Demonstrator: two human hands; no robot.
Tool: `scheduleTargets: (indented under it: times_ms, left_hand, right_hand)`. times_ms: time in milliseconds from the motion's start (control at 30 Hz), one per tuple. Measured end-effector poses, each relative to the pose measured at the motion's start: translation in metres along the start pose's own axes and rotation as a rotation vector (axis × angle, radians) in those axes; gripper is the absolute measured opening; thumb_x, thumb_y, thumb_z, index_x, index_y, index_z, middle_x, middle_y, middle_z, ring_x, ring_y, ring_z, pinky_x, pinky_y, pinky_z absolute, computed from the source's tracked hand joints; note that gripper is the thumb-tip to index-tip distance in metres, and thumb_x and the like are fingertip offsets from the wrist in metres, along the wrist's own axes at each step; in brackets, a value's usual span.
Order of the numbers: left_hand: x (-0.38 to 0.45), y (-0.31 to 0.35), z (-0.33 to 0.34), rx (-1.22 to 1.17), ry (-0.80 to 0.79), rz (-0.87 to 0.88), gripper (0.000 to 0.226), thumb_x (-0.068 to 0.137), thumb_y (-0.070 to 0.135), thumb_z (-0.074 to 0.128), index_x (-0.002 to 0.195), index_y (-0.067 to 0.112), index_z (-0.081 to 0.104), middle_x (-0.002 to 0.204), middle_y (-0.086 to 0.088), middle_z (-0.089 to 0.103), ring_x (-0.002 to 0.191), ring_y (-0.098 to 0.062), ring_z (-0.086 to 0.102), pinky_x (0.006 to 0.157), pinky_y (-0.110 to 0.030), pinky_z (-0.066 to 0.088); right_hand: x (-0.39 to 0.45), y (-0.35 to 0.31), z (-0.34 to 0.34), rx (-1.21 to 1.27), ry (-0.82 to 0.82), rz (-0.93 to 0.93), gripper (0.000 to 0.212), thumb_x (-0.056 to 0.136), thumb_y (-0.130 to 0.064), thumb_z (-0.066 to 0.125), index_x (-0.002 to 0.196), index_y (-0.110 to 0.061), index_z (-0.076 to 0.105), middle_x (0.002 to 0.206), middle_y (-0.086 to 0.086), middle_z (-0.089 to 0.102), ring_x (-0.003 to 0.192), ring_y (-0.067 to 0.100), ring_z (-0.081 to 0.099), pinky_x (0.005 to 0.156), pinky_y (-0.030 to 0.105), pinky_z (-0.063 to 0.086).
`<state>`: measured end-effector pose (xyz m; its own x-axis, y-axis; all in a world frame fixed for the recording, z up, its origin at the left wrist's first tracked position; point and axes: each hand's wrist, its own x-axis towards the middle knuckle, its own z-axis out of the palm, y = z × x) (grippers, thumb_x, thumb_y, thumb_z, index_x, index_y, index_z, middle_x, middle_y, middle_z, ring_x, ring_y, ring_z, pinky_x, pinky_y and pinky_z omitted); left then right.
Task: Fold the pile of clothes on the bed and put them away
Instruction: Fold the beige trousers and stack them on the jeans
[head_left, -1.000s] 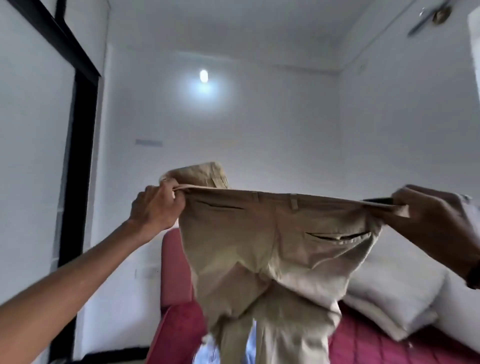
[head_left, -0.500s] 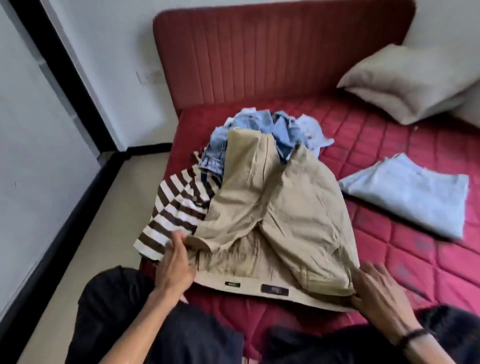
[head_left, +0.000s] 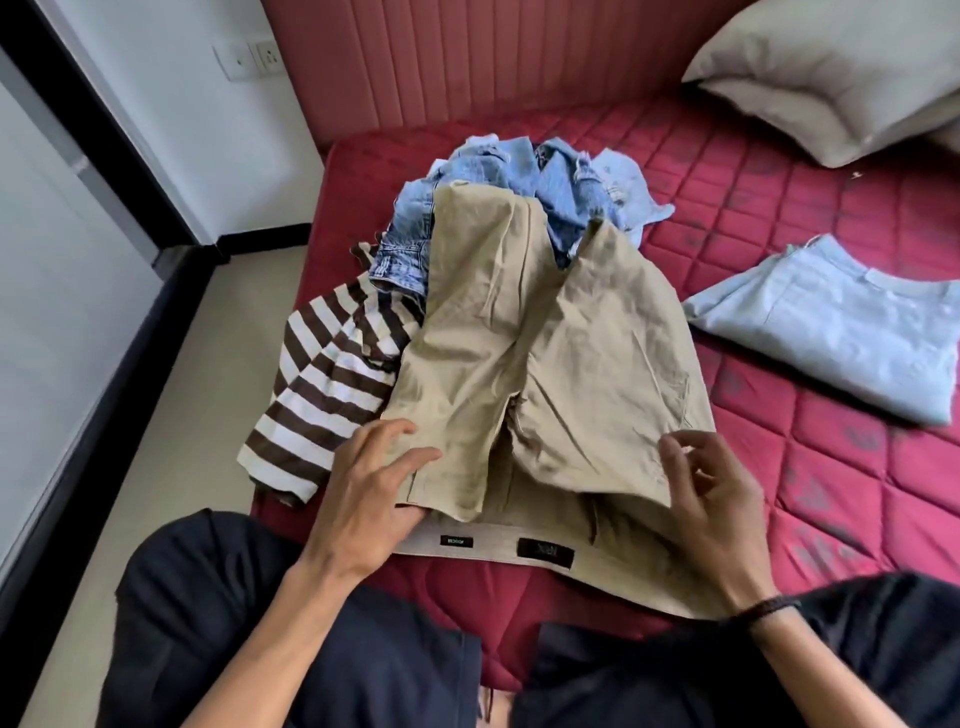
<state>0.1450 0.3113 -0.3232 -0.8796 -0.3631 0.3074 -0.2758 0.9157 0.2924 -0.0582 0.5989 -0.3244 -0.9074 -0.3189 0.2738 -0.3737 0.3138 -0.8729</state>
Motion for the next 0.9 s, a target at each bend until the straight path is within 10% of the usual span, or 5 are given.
scheduleTargets:
  times_ms: [133, 233, 367, 533, 900]
  left_hand:
    - [0.0, 0.009, 0.01, -0.054, -0.024, 0.155, 0.042, 0.073, 0.015, 0.089, 0.112, 0.024, 0.077, 0.105, 0.012, 0.069, 0.102, -0.009, 0.06, 0.092, -0.032, 0.051]
    - [-0.001, 0.014, 0.01, -0.072, -0.029, 0.182, 0.026, 0.091, 0.034, 0.069, 0.115, 0.025, 0.076, 0.104, 0.015, 0.07, 0.098, -0.006, 0.06, 0.088, -0.03, 0.054]
    - [0.005, 0.024, 0.014, -0.172, 0.043, 0.111, 0.019, 0.101, 0.025, 0.064, 0.117, 0.021, 0.073, 0.106, 0.015, 0.069, 0.099, -0.002, 0.06, 0.089, -0.026, 0.054]
    - [0.016, 0.062, 0.029, -0.403, 0.204, -0.06, 0.006, 0.1, 0.022, 0.067, 0.105, 0.019, 0.068, 0.101, 0.015, 0.062, 0.096, -0.005, 0.061, 0.085, -0.024, 0.052]
    - [0.005, 0.058, 0.046, -0.5, -0.074, -0.023, 0.02, 0.103, 0.038, 0.061, 0.102, 0.024, 0.074, 0.095, 0.017, 0.063, 0.092, -0.007, 0.064, 0.08, -0.031, 0.054]
  right_hand:
    - [-0.023, 0.003, 0.015, -0.268, -0.454, -0.389, 0.056, 0.086, -0.069, 0.071, 0.126, -0.03, 0.063, 0.106, -0.016, 0.063, 0.091, 0.006, 0.063, 0.078, 0.02, 0.052]
    - [-0.029, 0.014, 0.035, -0.579, -0.658, -0.693, 0.054, 0.094, -0.062, 0.062, 0.139, -0.033, 0.055, 0.133, -0.005, 0.052, 0.115, 0.018, 0.054, 0.092, 0.034, 0.051]
    - [-0.027, 0.015, 0.049, -0.585, -0.599, -0.706, 0.039, 0.089, -0.024, 0.055, 0.127, -0.03, 0.062, 0.123, -0.005, 0.057, 0.105, 0.02, 0.059, 0.085, 0.034, 0.052]
    - [-0.027, 0.006, 0.058, -0.528, -0.498, -0.75, 0.02, 0.1, -0.026, 0.058, 0.117, -0.025, 0.069, 0.117, -0.002, 0.058, 0.101, 0.021, 0.059, 0.082, 0.034, 0.051]
    - [-0.036, 0.005, 0.074, -0.569, -0.523, -0.834, 0.032, 0.102, -0.023, 0.058, 0.133, -0.021, 0.06, 0.101, -0.002, 0.055, 0.089, 0.021, 0.053, 0.077, 0.034, 0.049]
